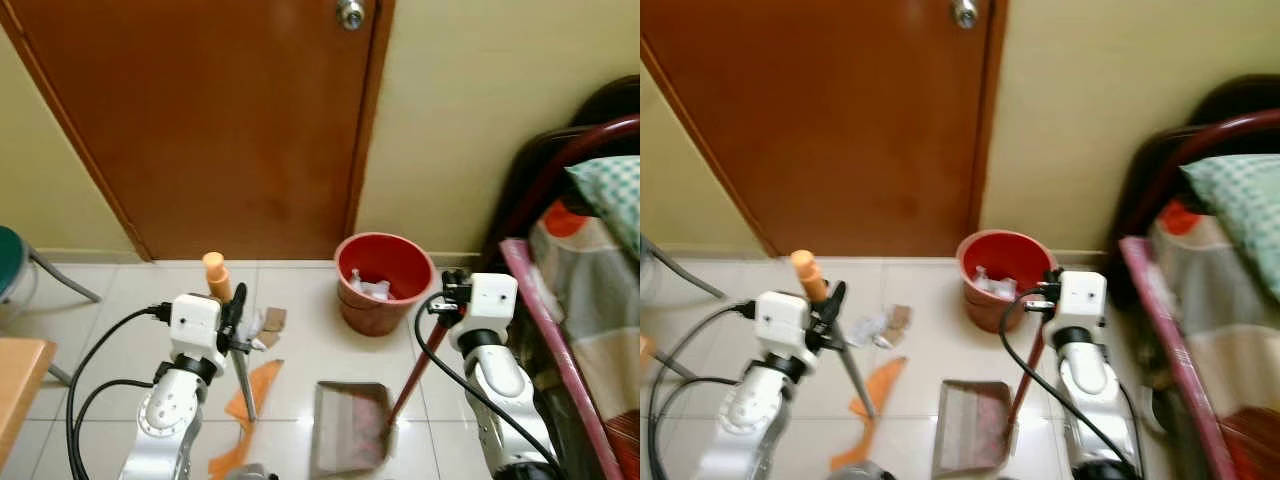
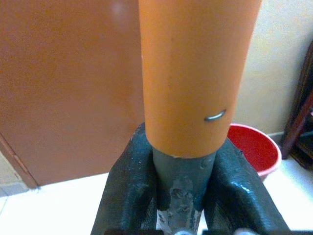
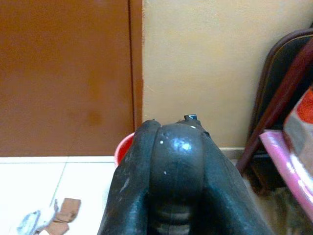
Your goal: Sweep floor
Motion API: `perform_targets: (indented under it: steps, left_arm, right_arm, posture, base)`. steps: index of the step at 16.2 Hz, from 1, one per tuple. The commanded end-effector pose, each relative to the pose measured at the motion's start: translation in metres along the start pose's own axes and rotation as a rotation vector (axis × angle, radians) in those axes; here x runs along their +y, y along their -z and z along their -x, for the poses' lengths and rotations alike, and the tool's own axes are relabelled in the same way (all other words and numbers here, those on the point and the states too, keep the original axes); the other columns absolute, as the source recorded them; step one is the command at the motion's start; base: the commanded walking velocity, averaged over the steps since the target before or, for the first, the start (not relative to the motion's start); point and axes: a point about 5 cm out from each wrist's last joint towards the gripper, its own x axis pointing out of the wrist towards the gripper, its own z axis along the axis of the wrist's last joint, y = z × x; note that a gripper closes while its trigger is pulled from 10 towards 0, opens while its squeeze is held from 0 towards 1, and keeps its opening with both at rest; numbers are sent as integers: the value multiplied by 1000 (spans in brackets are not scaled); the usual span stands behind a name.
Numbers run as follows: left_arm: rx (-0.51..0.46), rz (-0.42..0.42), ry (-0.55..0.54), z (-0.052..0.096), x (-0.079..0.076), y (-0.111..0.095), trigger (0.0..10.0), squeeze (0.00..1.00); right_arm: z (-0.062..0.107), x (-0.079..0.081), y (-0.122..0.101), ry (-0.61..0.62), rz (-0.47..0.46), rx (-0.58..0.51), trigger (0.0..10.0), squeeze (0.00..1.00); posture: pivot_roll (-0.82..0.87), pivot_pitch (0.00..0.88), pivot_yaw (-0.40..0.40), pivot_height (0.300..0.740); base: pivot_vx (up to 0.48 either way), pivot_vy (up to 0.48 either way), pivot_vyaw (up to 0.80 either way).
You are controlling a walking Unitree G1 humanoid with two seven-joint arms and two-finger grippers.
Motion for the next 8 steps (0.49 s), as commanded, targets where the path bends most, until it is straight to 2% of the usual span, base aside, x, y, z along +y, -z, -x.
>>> perform_targets:
  steps: [1, 6, 8]
  left_arm:
    - [-21, -19, 3, -2, 2, -7, 10000, 0]
    - [-27, -26, 14, -5, 1, -10, 10000, 0]
    - [-24, -26, 7, -6, 1, -11, 10000, 0]
  right_arm:
    - [-1, -1, -5, 0, -5, -19, 10000, 0]
    - [-2, -3, -5, 18, -16, -19, 10000, 0]
    - [-1, -5, -4, 24, -15, -16, 10000, 0]
  posture:
    - [-18, 32, -7, 740]
    - [-19, 38, 0, 740]
    - [-18, 41, 0, 740]
  base:
    - [322, 244, 0]
    - [346, 0, 0]
    - [0, 0, 0]
